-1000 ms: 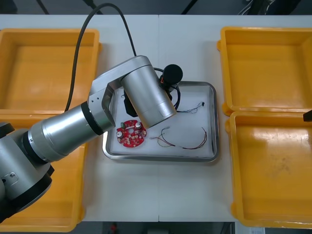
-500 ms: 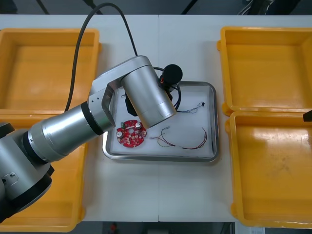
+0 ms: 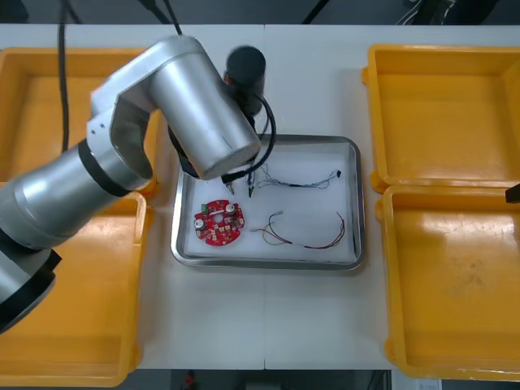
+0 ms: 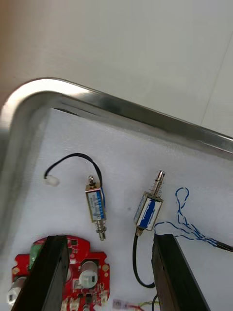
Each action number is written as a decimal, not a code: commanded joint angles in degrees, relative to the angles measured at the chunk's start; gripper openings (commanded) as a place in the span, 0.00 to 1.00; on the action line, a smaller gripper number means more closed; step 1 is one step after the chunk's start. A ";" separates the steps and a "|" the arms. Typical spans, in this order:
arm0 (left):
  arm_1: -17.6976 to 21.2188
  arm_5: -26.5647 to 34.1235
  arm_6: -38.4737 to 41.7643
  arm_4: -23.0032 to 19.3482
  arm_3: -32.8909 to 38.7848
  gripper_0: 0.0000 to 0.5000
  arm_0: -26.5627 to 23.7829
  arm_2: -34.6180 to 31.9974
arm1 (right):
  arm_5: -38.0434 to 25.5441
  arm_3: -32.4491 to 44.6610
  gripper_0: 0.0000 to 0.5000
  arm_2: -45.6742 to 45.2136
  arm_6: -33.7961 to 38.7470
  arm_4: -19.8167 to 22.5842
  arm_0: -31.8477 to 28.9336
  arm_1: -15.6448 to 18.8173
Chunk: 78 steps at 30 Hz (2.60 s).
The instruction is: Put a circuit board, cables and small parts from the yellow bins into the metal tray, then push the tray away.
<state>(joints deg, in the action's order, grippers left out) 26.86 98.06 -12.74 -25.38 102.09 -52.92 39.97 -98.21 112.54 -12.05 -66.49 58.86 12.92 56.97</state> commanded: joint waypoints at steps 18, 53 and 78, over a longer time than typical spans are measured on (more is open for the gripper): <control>30.18 7.32 -17.06 -35.70 6.89 1.00 -4.73 -22.04 | -1.20 -0.22 1.00 7.92 -3.04 -1.03 3.34 0.69; 43.54 1.78 -39.12 -42.12 14.80 1.00 40.27 -54.74 | 2.58 8.39 1.00 53.89 -4.62 2.40 38.32 -4.94; 40.20 -9.73 -45.88 -35.26 25.09 1.00 58.02 -57.20 | 11.37 7.51 1.00 77.88 -9.28 -18.08 43.42 -21.46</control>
<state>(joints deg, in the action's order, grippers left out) 67.50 88.90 -52.03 -61.78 125.85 3.54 -16.17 -88.32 119.43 62.07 -73.95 42.92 54.06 37.26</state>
